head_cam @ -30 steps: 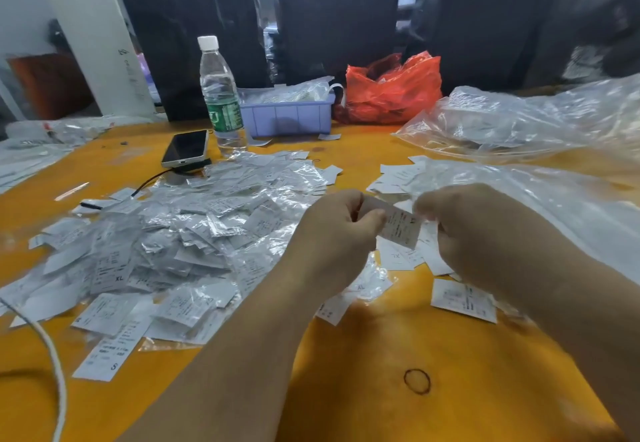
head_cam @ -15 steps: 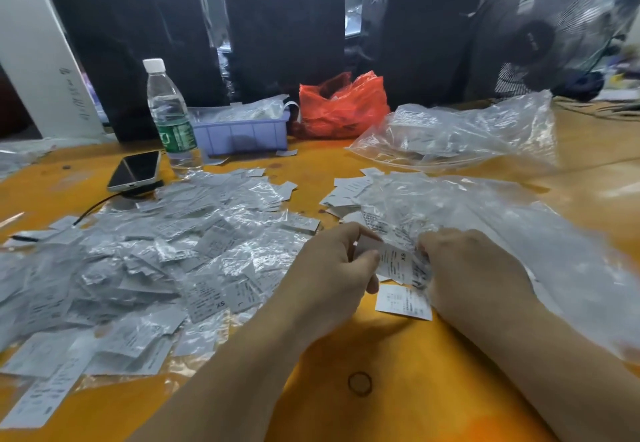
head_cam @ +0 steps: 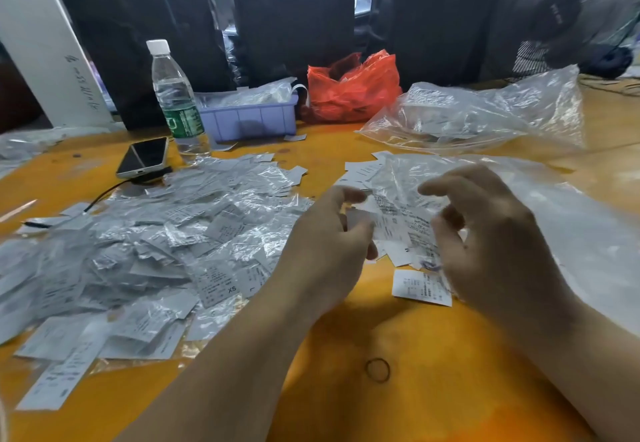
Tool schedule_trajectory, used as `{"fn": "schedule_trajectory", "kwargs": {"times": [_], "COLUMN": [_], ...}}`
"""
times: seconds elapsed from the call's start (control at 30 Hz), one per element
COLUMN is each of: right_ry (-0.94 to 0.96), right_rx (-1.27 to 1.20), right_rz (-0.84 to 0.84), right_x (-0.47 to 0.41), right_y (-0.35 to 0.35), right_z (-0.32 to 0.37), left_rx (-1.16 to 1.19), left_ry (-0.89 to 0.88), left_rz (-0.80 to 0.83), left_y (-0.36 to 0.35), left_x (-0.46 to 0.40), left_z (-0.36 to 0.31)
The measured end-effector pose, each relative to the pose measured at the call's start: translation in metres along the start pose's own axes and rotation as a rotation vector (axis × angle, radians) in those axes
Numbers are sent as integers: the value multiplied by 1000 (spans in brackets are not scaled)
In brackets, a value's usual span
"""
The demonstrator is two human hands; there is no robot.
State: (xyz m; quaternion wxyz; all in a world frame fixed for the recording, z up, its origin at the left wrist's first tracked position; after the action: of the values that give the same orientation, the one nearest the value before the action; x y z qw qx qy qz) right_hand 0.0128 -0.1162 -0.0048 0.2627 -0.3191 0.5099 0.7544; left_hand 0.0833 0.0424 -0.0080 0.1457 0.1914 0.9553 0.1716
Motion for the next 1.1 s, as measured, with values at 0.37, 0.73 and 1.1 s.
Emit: {"fn": "schedule_trajectory", "kwargs": {"times": [0.37, 0.73, 1.1], "right_ry": [-452, -423, -453], "right_rx": [-904, -1207, -1091], "right_rz": [72, 235, 513], "right_x": [-29, -80, -74], "right_y": [-11, -51, -51], "right_z": [3, 34, 18], "left_rx": [12, 188, 147], "left_ry": [27, 8, -9], "left_rz": [-128, -209, -225], "left_y": [20, 43, 43], "left_x": [-2, -8, -10], "left_z": [-3, 0, 4]}}
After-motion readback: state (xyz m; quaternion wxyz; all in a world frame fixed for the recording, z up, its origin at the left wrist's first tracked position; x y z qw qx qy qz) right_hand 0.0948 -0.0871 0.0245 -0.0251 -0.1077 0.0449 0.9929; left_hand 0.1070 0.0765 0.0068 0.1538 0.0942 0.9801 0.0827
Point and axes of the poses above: each hand's wrist, its own x-axis away from the middle knuckle, its own y-axis out of the back of the hand, z = x × y, the point moved 2 cm from there along -x, towards the middle knuckle, and after that the axes turned 1 degree about x, right-handed, at the moved point
